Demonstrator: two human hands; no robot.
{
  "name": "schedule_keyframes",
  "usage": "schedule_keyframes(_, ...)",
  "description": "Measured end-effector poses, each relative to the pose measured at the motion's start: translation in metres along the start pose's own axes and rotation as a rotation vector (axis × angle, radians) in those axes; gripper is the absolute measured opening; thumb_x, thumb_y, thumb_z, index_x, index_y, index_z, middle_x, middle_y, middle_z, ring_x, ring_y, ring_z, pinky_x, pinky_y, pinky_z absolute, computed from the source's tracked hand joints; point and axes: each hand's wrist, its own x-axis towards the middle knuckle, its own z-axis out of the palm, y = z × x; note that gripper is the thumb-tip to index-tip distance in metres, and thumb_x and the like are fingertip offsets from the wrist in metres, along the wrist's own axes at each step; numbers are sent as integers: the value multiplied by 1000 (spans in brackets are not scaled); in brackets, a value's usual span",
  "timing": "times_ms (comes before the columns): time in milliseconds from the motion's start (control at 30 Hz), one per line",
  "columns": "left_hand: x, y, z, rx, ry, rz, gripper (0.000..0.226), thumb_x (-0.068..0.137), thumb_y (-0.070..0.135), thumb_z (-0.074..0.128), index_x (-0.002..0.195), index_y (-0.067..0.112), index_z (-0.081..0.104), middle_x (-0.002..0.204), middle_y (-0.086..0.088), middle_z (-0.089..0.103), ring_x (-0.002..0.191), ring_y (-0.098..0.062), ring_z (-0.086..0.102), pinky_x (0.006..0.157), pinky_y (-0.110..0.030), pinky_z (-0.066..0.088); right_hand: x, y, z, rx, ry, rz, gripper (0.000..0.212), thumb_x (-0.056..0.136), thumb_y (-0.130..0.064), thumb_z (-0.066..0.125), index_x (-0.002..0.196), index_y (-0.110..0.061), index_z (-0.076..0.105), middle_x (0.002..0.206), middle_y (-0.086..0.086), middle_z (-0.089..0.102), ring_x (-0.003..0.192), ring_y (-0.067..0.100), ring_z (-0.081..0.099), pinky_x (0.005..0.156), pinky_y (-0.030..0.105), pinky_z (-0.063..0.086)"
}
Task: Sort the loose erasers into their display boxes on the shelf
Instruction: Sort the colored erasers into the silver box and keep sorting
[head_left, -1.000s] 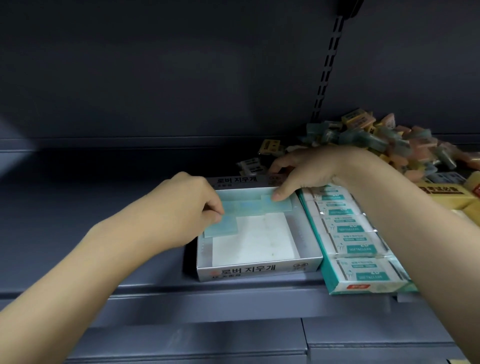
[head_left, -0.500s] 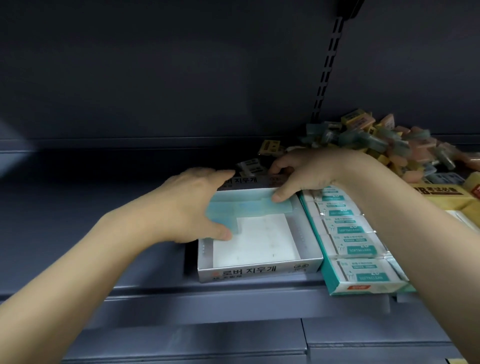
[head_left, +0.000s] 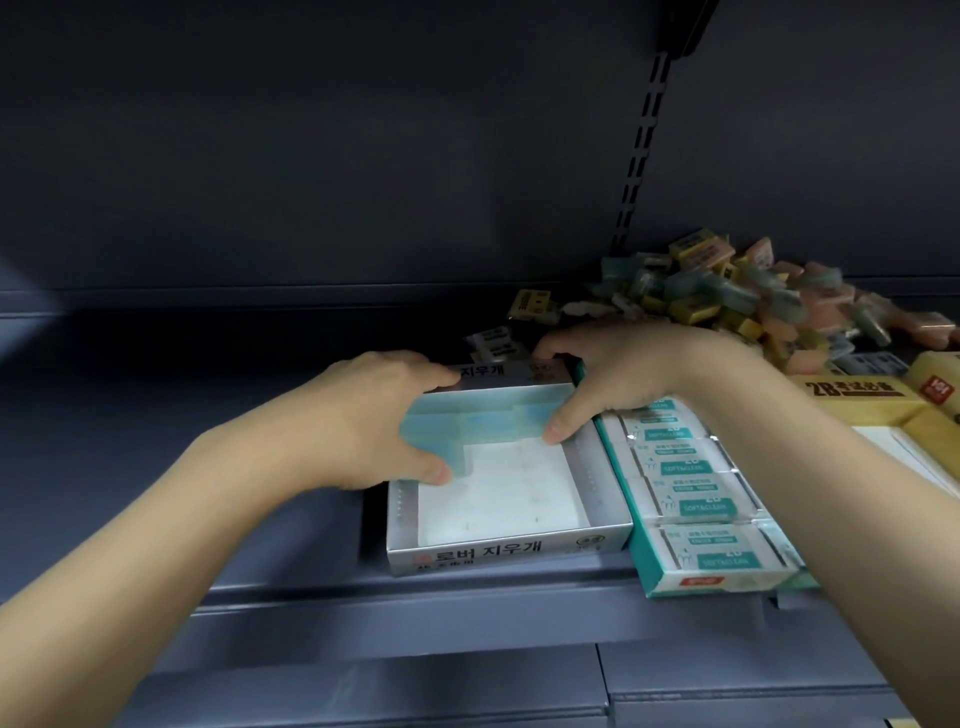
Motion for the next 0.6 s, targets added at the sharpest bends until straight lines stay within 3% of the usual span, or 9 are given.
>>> schedule_keyframes(167,1,3,-4,1,-41,3,77,77,47,67,142,34,29,145,9,32,134,-13,28,107,-24,27,1,3,0,18,14,-24,78,76,-47,72,142,-31,33,141,-7,42,121,15,44,90,24,36)
schedule_keyframes(300,9,10,-11,0,16,46,68,81,53,58,141,35,31,149,4,26,137,-16,22,108,-23,20,-5,10,-6,78,206,-79,59,83,-54,60,135,-33,42,136,-8,46,121,13,45,92,22,35)
schedule_keyframes(433,33,24,-16,-39,157,148,52,88,40,56,136,25,43,140,5,42,128,-12,37,94,-12,23,-10,27,-11,-20,476,-122,32,92,-35,54,123,-25,56,126,-4,57,115,15,50,92,24,38)
schedule_keyframes(600,76,52,-15,-76,267,225,43,92,27,53,134,22,46,136,2,48,124,-15,42,99,-20,32,-26,62,-15,-184,629,-105,29,92,-14,49,117,-23,61,123,-2,58,114,19,49,91,29,39)
